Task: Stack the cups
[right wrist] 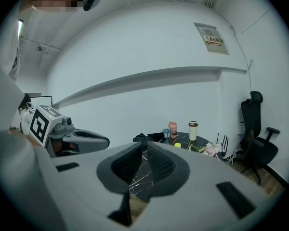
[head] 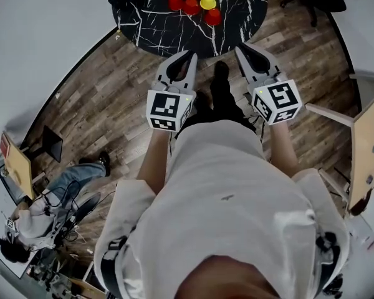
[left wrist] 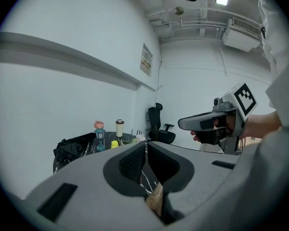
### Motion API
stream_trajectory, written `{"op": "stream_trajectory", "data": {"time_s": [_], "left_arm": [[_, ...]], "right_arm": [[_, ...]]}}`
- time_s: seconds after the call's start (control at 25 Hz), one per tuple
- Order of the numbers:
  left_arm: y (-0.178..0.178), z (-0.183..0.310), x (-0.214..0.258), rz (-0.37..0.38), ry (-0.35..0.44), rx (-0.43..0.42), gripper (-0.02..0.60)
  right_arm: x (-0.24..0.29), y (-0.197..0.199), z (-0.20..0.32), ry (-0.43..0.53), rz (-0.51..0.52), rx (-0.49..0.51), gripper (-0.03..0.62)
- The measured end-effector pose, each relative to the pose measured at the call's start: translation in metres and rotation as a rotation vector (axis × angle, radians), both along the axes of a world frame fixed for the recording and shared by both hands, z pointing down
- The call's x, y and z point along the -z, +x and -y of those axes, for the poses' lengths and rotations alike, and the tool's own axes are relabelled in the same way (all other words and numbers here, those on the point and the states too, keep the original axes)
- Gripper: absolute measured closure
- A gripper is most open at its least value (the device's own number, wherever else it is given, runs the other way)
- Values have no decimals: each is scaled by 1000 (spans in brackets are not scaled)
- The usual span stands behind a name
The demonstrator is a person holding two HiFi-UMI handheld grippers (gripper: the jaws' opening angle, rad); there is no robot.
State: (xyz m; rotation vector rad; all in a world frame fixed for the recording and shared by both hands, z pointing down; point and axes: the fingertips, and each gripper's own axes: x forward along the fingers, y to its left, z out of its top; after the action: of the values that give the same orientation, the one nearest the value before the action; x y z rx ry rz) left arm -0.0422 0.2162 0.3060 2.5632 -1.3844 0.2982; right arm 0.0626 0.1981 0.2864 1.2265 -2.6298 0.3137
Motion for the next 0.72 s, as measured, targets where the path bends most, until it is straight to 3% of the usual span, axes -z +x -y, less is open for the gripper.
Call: {"op": "stream_trajectory", "data": {"time_s": [0.28, 0.72], "left_arm": [[-10, 15, -3, 34, -6, 13, 575], [-22, 60, 3, 24, -16, 75, 575]], "right_arm": [[-21, -13, 23, -55, -29, 60, 525], [-51, -32, 88, -106, -130, 146, 463]]}}
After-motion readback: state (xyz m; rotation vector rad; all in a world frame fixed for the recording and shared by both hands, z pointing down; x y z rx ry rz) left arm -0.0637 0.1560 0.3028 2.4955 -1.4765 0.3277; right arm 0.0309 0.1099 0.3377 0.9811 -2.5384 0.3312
